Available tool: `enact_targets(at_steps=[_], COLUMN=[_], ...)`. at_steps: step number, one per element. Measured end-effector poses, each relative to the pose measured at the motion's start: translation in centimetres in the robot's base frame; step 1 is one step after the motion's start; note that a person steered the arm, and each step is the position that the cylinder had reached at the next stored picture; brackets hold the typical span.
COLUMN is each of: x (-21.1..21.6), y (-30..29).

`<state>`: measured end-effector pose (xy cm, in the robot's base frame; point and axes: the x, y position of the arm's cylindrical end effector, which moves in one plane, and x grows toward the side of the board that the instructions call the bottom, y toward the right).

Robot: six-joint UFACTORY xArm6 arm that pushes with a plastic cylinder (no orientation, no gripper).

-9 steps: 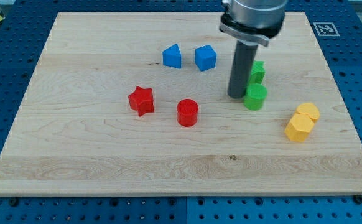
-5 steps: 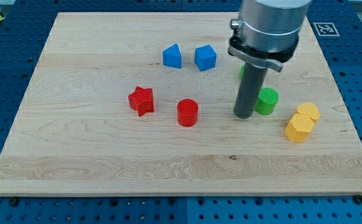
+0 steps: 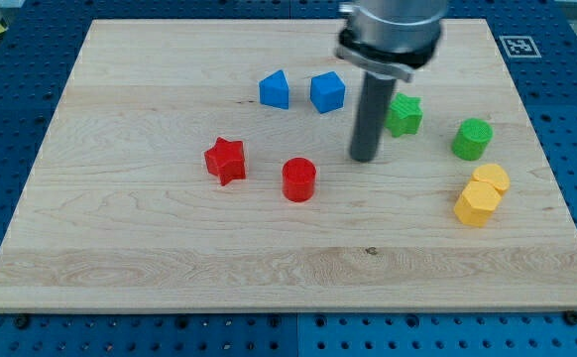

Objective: Move the green blocks towards the center right of the board

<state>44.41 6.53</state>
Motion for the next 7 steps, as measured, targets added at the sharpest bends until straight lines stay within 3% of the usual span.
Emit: enact_targets(at_steps=[1,4,5,7], x=[-1.9,-3.8,-4.2,-9.3], y=[0.1,9.4,8.6,6.5])
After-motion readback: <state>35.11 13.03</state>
